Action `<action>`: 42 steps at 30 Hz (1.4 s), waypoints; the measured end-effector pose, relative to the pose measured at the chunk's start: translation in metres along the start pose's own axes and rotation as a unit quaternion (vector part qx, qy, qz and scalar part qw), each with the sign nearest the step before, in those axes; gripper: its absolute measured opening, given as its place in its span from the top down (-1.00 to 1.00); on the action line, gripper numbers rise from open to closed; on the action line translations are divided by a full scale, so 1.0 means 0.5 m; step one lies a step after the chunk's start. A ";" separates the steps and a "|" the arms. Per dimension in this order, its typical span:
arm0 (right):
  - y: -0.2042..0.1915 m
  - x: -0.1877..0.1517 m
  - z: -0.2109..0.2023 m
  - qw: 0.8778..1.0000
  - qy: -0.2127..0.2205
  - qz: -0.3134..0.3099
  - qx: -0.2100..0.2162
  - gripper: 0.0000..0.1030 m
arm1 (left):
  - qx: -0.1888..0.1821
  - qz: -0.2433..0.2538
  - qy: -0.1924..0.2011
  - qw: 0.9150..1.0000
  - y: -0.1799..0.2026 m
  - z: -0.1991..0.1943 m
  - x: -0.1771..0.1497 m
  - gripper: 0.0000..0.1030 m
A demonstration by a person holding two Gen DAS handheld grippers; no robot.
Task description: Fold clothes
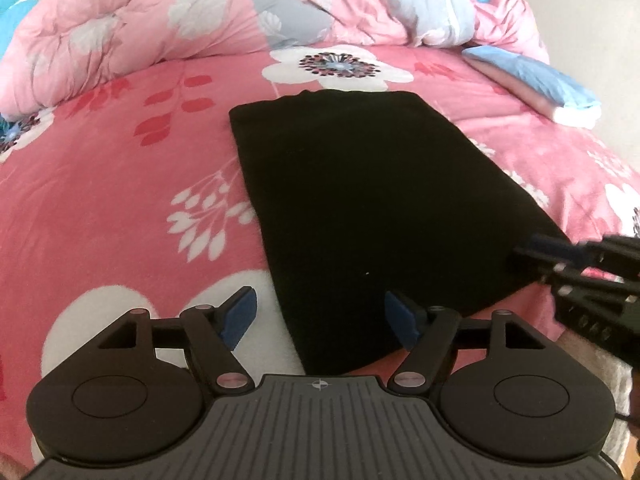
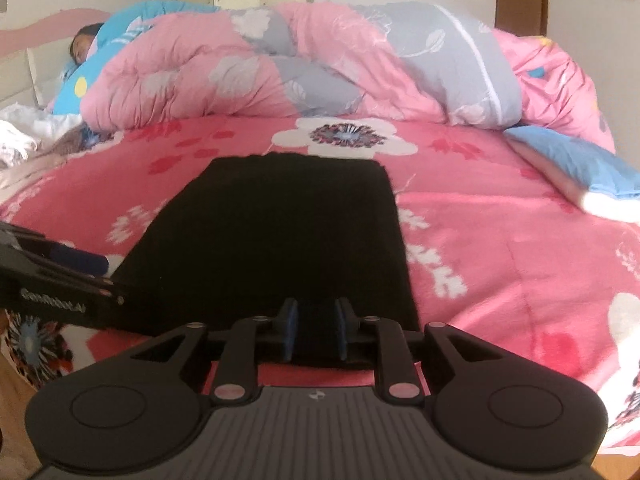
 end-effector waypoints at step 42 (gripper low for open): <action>-0.019 -0.031 0.000 0.999 0.005 -0.037 -0.010 0.41 | 0.026 0.013 -0.015 0.999 0.006 -0.002 -0.012 -0.66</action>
Point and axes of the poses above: each gripper's, at about its wrist camera, not at the fingertips, and z roughly the way its jaws point, y to its right, x to its top, the point moved 8 cm from there along z, roughly the way its jaws point, and after that the axes turned 13 degrees about y, right-handed, at the moved point
